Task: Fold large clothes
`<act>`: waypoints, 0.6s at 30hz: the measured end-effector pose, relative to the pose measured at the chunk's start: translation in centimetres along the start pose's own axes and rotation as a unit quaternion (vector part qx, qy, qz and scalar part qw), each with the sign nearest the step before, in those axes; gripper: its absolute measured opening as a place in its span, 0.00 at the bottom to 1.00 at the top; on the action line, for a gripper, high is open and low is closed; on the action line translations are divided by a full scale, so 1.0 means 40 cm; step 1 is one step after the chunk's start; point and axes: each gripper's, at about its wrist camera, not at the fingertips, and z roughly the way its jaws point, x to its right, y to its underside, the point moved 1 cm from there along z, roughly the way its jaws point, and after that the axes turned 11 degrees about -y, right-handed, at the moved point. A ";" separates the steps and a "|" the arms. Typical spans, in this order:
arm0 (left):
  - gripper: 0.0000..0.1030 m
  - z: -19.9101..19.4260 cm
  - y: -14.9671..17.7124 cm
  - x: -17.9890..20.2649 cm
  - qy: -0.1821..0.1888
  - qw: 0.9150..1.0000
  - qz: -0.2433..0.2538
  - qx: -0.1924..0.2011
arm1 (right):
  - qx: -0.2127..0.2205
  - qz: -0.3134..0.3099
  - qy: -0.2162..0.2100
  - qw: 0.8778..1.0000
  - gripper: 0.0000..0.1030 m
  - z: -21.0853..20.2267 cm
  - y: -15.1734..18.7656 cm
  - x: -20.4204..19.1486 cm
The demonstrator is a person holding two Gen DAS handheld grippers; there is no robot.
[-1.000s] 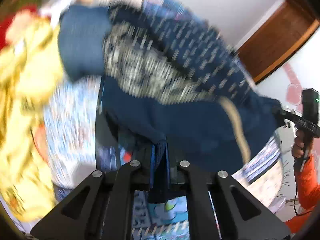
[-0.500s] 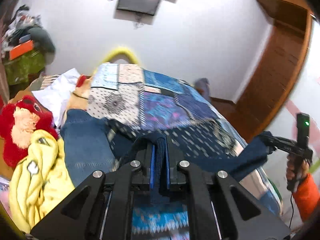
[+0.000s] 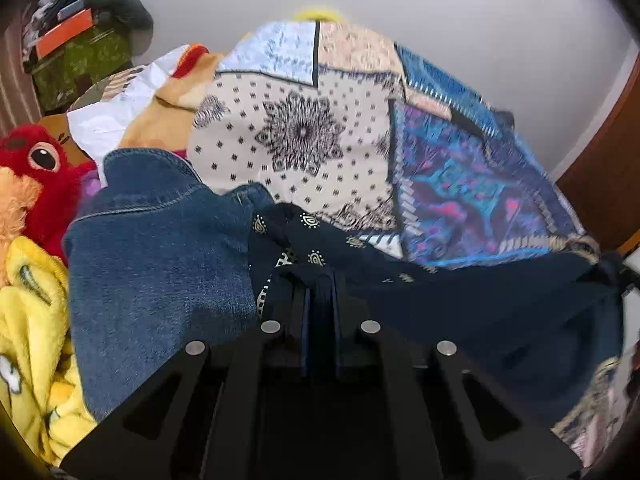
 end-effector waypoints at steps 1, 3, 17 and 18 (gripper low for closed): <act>0.10 0.009 0.003 0.005 -0.005 1.000 0.011 -0.003 | 0.003 0.000 -0.003 1.000 0.12 -0.010 -0.002 0.007; 0.11 0.002 0.002 0.013 -0.018 1.000 0.026 -0.002 | 0.010 0.001 -0.005 1.000 0.12 -0.038 -0.011 0.021; 0.45 -0.230 -0.037 0.087 -0.014 0.996 0.072 0.049 | 0.062 -0.050 0.038 0.996 0.12 -0.327 0.054 0.037; 0.49 -0.250 -0.031 0.094 -0.009 0.996 0.074 0.059 | 0.056 -0.047 0.024 0.997 0.12 -0.326 0.072 0.029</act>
